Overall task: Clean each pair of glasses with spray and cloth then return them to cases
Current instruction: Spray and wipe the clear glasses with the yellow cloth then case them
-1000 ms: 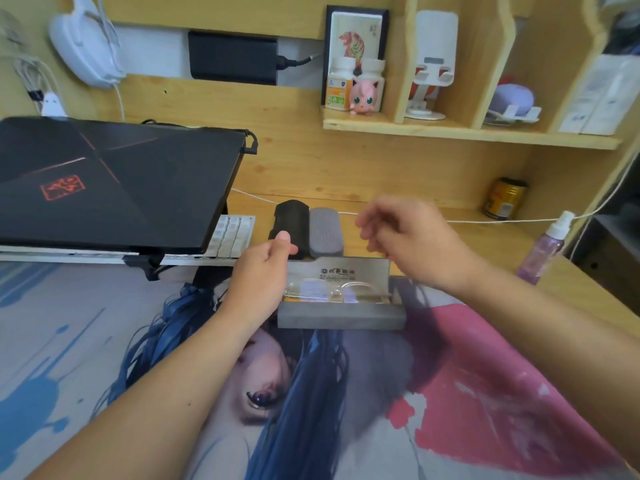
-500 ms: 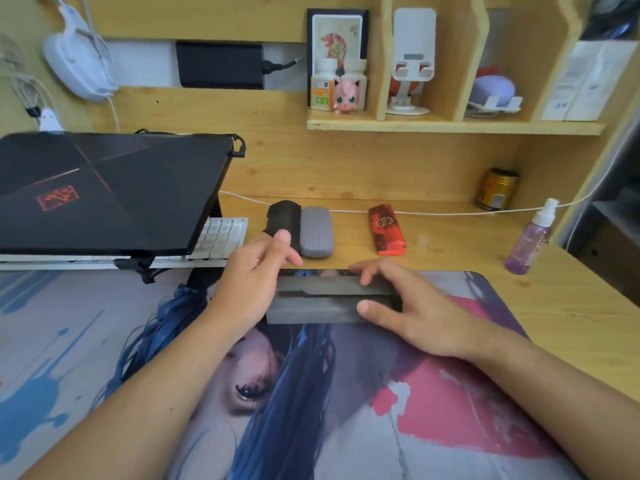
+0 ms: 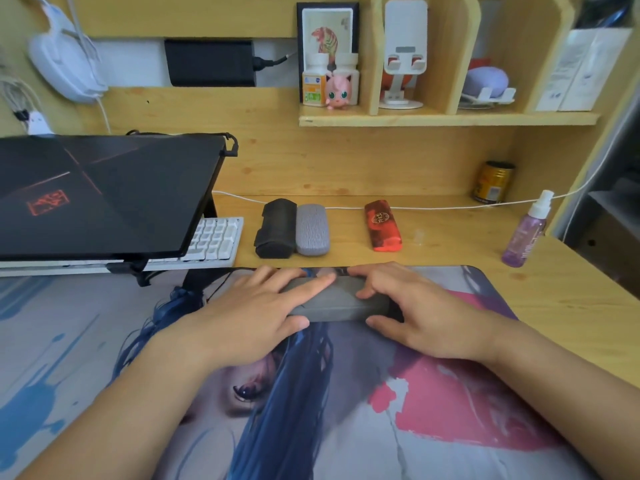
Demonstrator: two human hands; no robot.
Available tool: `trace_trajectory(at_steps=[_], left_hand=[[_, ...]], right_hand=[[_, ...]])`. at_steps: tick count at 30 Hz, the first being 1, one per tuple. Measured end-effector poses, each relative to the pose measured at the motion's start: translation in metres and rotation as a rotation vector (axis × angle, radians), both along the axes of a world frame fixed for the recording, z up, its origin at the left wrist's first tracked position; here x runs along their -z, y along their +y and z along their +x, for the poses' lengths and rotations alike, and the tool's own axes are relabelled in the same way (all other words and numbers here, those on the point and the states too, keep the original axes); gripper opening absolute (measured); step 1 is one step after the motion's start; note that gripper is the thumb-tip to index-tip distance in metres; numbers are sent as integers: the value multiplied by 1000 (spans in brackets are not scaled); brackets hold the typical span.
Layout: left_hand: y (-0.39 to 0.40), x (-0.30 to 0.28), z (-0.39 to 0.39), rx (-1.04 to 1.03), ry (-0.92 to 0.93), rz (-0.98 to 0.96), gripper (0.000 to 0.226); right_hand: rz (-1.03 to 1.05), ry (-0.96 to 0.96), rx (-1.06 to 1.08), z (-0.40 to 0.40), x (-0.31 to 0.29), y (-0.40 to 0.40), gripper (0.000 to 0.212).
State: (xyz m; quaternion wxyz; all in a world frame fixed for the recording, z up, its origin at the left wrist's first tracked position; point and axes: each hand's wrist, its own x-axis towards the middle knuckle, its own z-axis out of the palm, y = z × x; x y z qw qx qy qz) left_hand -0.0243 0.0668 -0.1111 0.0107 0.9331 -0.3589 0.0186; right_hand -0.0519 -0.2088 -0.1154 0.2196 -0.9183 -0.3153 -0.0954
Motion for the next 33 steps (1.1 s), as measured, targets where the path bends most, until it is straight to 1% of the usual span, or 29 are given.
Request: trace_trajectory(at_steps=[2,3,6,8,10,11,13,15,17,19,21,23,24,26,28,30,33], left_hand=[[2,4,2,21,-4,-64,66],[2,5,5,32,36,-138,66],[3,9,13,44,156,-444,68],[2,12,17,-4,190,-578,66],[0,15,18,-35,212,-599,62],[-1,17,19,-46,221,-614,61],[0,19,20,-78,241,-686,61],[1,20,21,-115,259,-761,64],[0,19,20,-121,244,-821,64],[-4,14,18,-119,135,-898,55],[-6,7,17,-159,19,-1033,45],[-6,4,18,-217,-37,-1126,42],[-6,5,20,-245,-53,-1122,41],[-6,10,24,-289,-47,-1060,41],[-7,16,25,-308,-27,-1012,40],[-4,17,24,-312,-20,-1011,38],[1,16,24,-363,-9,-1040,36]], right_hand=[[4,34,29,-1,-5,0,37],[14,55,32,-1,-9,0,41],[11,147,7,-10,-24,-1,55],[-110,217,-20,-21,-30,0,68],[-240,268,-37,-29,-32,0,79],[-274,263,-38,-31,-33,1,81],[-301,177,-19,-32,-33,6,78],[-333,27,44,-36,-23,15,70],[-314,-113,136,-44,-9,26,65],[-201,-139,227,-50,-2,33,61],[-91,-213,302,-48,0,30,56],[14,-274,397,-38,-5,25,55],[41,-315,450,-29,-11,25,55],[12,-361,557,0,-22,27,56],[-46,-287,651,34,-28,36,56],[-112,-208,680,62,-25,50,54],[-240,-199,653,79,-8,66,54]])
